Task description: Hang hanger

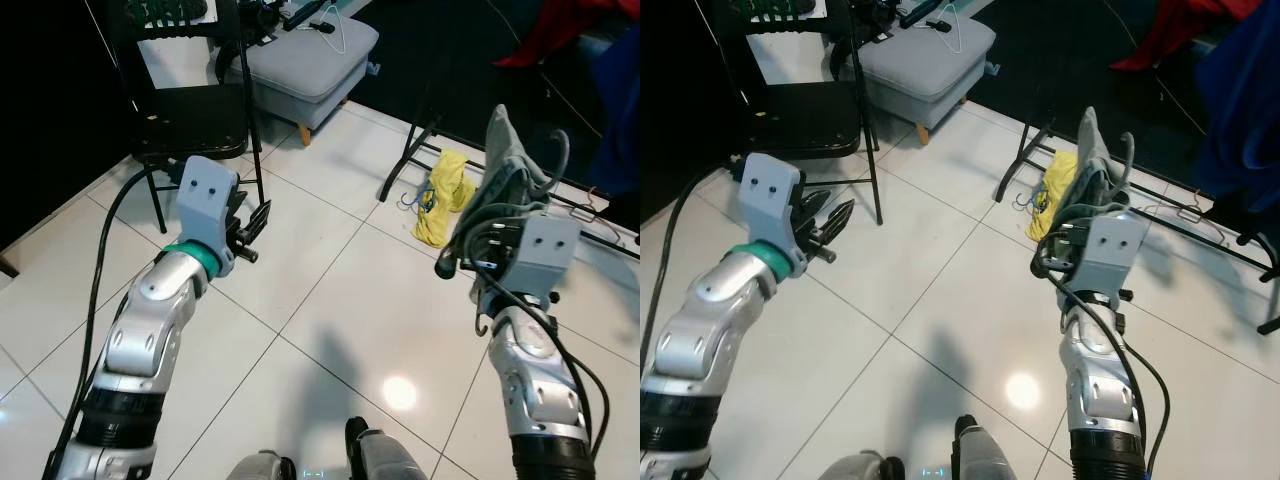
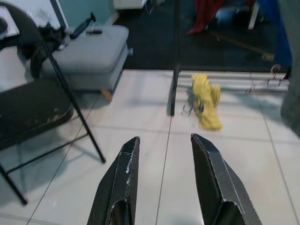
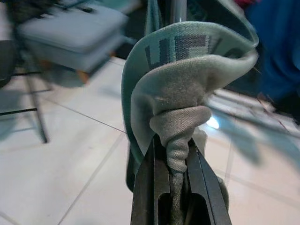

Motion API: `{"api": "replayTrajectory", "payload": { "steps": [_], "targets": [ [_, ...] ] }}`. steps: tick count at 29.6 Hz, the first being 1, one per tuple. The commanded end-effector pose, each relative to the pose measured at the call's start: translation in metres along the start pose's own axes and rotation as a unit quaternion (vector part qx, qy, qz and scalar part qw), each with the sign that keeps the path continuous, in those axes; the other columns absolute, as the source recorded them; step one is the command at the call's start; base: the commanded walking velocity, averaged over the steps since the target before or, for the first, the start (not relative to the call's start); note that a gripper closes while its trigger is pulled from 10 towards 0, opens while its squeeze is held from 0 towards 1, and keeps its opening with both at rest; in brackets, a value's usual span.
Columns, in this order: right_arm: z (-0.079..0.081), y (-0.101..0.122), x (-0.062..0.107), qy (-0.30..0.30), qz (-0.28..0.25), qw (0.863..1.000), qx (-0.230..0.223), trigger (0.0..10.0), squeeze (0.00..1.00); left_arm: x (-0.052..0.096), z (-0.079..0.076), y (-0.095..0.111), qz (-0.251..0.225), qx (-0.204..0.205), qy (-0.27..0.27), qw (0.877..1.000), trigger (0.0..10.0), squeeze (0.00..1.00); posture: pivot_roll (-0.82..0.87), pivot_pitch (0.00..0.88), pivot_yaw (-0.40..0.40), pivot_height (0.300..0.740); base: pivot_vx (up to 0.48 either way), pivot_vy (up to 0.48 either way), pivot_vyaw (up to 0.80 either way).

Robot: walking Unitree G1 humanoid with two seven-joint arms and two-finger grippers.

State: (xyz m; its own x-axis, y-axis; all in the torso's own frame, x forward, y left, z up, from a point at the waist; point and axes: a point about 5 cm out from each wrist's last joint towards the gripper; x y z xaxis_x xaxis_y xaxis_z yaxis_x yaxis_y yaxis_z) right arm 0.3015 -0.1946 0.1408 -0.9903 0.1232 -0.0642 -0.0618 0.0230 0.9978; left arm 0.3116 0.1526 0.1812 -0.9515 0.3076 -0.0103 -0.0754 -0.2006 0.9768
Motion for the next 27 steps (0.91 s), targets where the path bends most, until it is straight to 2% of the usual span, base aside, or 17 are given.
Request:
{"api": "replayTrajectory", "payload": {
  "steps": [1,2,4,7,8,14,18,27],
  "targets": [
    [0.013,0.000,0.001,0.044,-0.011,0.999,0.020,10.0,0.00,0.006,0.001,-0.007,0.005,-0.012,0.008,1.000,10.0,0.00,-0.05,0.099,0.051,0.740,0.000,0.000,0.00],
    [0.013,0.000,0.001,0.044,-0.011,0.999,0.020,10.0,0.00,0.006,0.001,-0.007,0.005,-0.012,0.008,1.000,10.0,0.00,-0.05,0.099,0.051,0.740,0.000,0.000,0.00],
    [0.024,0.002,0.000,0.075,-0.020,0.997,0.016,10.0,0.00,0.011,0.006,-0.010,0.002,-0.026,0.026,0.999,10.0,0.00,-0.04,0.099,0.044,0.740,0.000,0.000,0.00],
    [0.024,0.002,0.000,0.075,-0.020,0.997,0.016,10.0,0.00,0.011,0.006,-0.010,0.002,-0.026,0.026,0.999,10.0,0.00,-0.04,0.099,0.044,0.740,0.000,0.000,0.00],
    [0.029,0.003,-0.001,0.089,-0.020,0.996,0.007,10.0,0.00,0.013,0.008,-0.011,0.004,-0.031,0.035,0.999,10.0,0.00,-0.03,0.102,0.038,0.740,0.000,0.000,0.00],
    [0.043,0.003,0.000,0.118,-0.017,0.993,-0.014,10.0,0.00,0.011,0.004,-0.013,0.002,-0.038,0.072,0.997,10.0,0.00,-0.04,0.106,0.019,0.740,0.000,0.000,0.00],
    [0.043,0.002,0.001,0.118,-0.016,0.993,-0.017,10.0,0.00,0.009,0.001,-0.012,-0.002,-0.035,0.074,0.997,10.0,0.00,-0.04,0.106,0.022,0.740,0.000,0.000,-0.25],
    [0.033,0.001,0.003,0.104,-0.022,0.994,-0.018,10.0,0.00,0.003,-0.004,-0.007,-0.019,-0.027,0.061,0.998,10.0,0.00,-0.05,0.096,0.034,0.740,0.000,0.000,-0.79]
  ]
}}
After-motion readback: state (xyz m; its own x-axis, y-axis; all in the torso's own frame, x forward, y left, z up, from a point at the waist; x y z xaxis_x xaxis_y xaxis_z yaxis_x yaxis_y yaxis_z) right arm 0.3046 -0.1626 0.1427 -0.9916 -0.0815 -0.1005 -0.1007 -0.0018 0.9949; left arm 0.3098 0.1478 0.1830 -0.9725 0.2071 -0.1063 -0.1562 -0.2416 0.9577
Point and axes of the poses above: a point about 5 cm out from each wrist's last joint towards the gripper, its own x axis pointing back from the gripper into the wrist, its own y axis along the axis of the wrist's last joint, z = x × y, and after that the axes turned 3 degrees about -x, right-handed
